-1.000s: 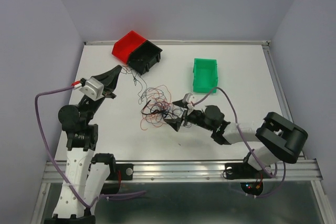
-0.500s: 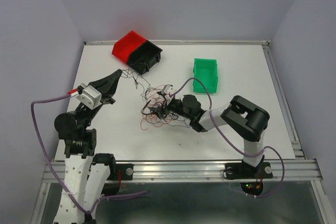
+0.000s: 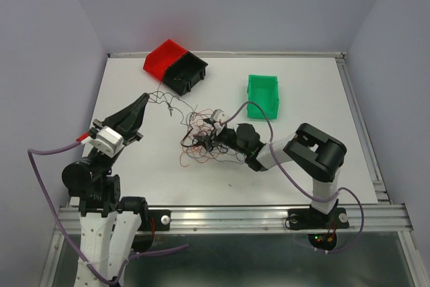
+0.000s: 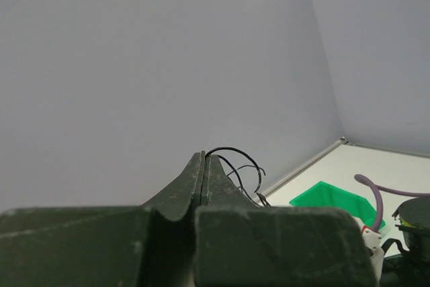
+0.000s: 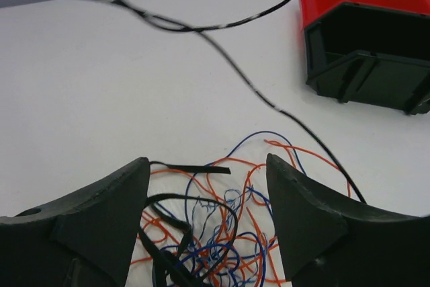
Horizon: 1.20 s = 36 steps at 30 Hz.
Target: Untangle the cables
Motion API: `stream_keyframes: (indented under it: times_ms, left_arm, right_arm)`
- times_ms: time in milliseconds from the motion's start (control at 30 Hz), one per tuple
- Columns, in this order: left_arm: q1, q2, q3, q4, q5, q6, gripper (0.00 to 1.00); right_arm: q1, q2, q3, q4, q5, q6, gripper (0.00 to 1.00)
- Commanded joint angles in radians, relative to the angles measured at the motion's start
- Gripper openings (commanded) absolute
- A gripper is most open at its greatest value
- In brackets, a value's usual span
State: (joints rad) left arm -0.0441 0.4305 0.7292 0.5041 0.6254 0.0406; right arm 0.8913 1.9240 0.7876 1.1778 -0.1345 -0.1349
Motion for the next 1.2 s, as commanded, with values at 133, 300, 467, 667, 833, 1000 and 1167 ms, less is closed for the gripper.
stream_keyframes:
  times_ms: [133,300,467,667,833,1000,1167]
  left_arm:
    - [0.001,-0.001,0.035,0.017,-0.016,0.015,0.0]
    - [0.001,0.002,0.033,0.017,-0.016,0.019,0.0]
    - [0.001,0.008,0.035,0.017,-0.004,0.015,0.0]
    - [0.001,0.005,0.033,0.016,0.007,0.016,0.0]
    - [0.001,0.002,0.035,0.013,0.016,0.013,0.0]
    - [0.001,0.002,0.035,0.013,0.023,0.013,0.0]
    - [0.001,0.002,0.035,0.013,0.025,0.012,0.0]
  right_arm:
    - [0.005,-0.174,-0.175,0.103,-0.215,0.012,0.83]
    - [0.005,-0.29,-0.254,0.105,-0.275,0.015,0.83]
    - [0.005,-0.335,-0.272,0.102,-0.188,-0.008,0.84]
    - [0.003,-0.264,-0.17,0.094,-0.126,-0.061,0.87]
    - [0.003,-0.192,-0.099,0.068,-0.056,-0.11,0.89]
    - [-0.002,-0.126,-0.054,0.059,-0.005,-0.143,0.9]
    - [-0.005,-0.068,-0.002,0.057,0.07,-0.166,0.89]
